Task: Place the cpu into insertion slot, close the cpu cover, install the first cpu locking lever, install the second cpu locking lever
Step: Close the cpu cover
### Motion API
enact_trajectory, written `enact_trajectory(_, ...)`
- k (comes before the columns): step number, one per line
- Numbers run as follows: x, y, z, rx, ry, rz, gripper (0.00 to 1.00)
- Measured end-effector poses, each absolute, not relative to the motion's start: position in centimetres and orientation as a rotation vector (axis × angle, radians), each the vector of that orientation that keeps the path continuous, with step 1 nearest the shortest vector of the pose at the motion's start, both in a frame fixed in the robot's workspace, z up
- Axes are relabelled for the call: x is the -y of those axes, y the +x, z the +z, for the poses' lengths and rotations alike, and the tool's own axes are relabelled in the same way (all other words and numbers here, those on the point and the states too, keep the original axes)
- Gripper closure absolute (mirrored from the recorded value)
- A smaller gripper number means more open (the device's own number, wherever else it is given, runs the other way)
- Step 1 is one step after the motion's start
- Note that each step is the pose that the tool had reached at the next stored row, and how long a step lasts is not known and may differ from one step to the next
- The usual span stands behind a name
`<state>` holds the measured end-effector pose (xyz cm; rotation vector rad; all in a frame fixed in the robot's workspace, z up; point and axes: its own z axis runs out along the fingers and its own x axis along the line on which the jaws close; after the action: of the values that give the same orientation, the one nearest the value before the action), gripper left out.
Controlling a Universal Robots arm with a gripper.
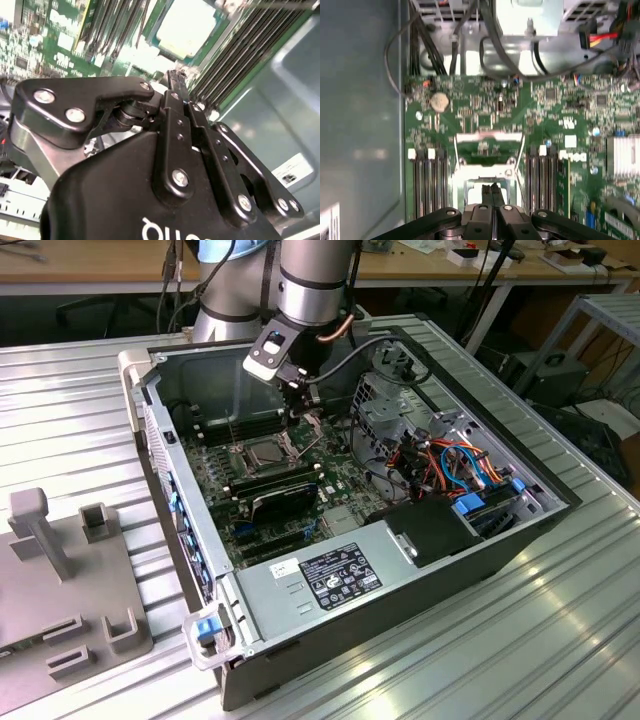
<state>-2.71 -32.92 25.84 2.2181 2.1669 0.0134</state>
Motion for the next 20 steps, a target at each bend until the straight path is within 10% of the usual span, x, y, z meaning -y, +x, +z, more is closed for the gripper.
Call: enact_trajectory(20, 32.8, 3.8, 25.8, -2.169, 2.22, 0.007, 0.89)
